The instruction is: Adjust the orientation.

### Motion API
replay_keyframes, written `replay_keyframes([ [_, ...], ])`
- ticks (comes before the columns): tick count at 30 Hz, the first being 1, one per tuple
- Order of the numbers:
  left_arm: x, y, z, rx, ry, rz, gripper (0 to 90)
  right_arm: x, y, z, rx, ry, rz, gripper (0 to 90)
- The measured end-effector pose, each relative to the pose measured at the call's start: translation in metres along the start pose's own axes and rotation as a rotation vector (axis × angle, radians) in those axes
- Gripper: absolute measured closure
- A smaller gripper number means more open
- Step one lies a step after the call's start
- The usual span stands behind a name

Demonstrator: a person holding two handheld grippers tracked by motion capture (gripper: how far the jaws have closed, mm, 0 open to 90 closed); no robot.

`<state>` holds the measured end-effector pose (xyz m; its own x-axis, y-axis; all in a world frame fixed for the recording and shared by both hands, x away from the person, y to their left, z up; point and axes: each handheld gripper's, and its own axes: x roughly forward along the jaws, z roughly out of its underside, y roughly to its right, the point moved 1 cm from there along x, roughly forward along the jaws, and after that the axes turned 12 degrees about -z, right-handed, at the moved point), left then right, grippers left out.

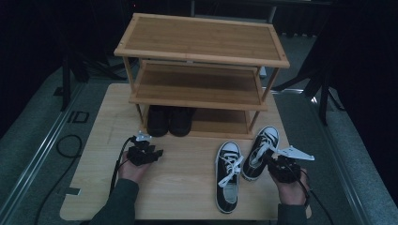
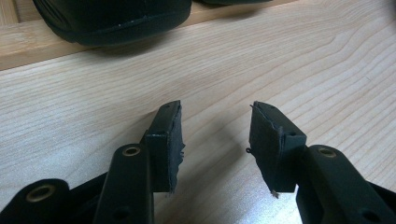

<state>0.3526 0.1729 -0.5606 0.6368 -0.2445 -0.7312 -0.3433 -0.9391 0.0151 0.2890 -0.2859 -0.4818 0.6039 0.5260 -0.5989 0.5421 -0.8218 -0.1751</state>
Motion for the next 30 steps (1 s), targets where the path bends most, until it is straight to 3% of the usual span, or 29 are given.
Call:
replay_keyframes([
  [7, 0.0, -0.001, 0.0, -0.003, 0.001, 0.004, 54.1, 0.011, -0.018, -0.008, -0.053, -0.065, -0.097, 88.3],
  [8, 0.0, -0.001, 0.0, -0.001, 0.001, 0.005, 54.2, 0.017, -0.021, -0.011, -0.079, -0.099, -0.13, 88.3],
  [10, 0.0, -0.001, 0.0, -0.004, 0.001, 0.007, 54.1, 0.019, -0.022, -0.013, -0.091, -0.111, -0.14, 88.3],
  [11, 0.0, -0.001, 0.0, -0.005, 0.0, 0.009, 54.2, 0.023, -0.024, -0.016, -0.12, -0.148, -0.165, 87.6],
  [19, 0.0, -0.001, 0.0, -0.006, 0.003, 0.01, 54.2, 0.028, -0.024, -0.028, -0.194, -0.241, -0.199, 85.1],
  [21, 0.001, -0.001, 0.0, 0.0, 0.005, 0.008, 54.2, 0.029, -0.024, -0.031, -0.214, -0.287, -0.226, 82.0],
  [24, 0.001, 0.0, 0.001, 0.012, 0.007, 0.0, 54.0, 0.027, -0.024, -0.033, -0.234, -0.317, -0.223, 82.0],
  [30, 0.001, -0.001, 0.001, 0.007, 0.012, 0.005, 53.7, 0.018, -0.027, -0.035, -0.25, -0.338, -0.257, 82.3],
])
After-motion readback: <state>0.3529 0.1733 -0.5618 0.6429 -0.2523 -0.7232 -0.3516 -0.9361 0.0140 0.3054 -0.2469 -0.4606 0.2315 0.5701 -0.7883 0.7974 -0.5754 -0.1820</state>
